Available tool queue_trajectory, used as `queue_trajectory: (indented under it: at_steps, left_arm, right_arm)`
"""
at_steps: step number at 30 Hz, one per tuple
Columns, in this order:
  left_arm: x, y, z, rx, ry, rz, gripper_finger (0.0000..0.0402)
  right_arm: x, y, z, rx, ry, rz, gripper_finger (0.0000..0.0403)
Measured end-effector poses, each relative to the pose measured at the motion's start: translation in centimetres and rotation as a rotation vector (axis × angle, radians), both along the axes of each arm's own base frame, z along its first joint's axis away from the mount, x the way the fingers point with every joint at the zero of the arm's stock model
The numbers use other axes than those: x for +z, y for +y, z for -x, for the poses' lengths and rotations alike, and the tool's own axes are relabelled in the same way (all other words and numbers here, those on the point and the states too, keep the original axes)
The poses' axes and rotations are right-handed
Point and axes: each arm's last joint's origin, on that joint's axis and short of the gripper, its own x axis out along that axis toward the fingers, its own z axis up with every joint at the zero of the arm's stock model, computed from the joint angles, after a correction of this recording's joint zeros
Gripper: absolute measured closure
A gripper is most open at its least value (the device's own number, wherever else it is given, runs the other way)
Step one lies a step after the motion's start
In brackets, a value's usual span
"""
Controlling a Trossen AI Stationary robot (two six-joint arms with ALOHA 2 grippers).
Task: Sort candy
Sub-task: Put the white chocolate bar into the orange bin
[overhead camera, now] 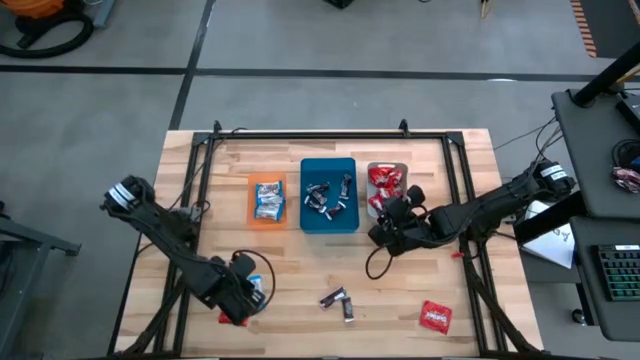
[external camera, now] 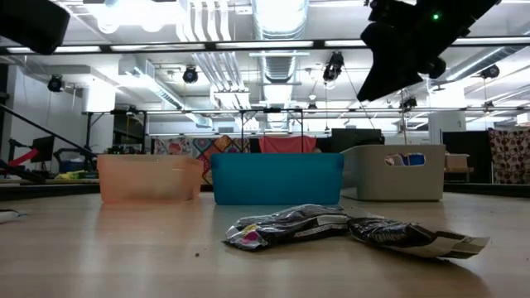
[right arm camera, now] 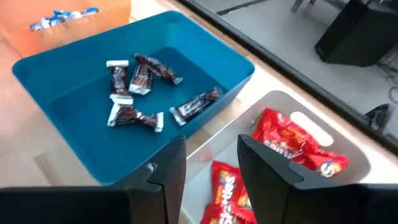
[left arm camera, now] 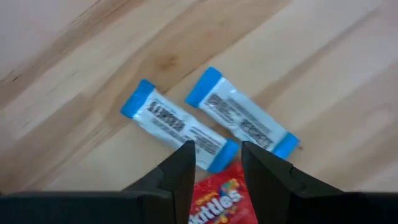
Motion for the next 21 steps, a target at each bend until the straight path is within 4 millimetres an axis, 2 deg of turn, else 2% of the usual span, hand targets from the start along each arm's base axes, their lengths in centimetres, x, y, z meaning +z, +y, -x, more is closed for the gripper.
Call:
queue_trajectory:
  at_steps: [13,21]
  left_arm:
    - [-2.5,0.3,0.4,0.056,0.064,-0.057,0.021]
    - [-4.4,1.0,1.1,0.121,0.075,-0.073,0.0203]
  right_arm:
    - [-0.1,0.1,0.0,0.01,0.003,-0.035,0.0264]
    - [-0.1,0.1,0.0,0.011,0.003,-0.038,0.0266]
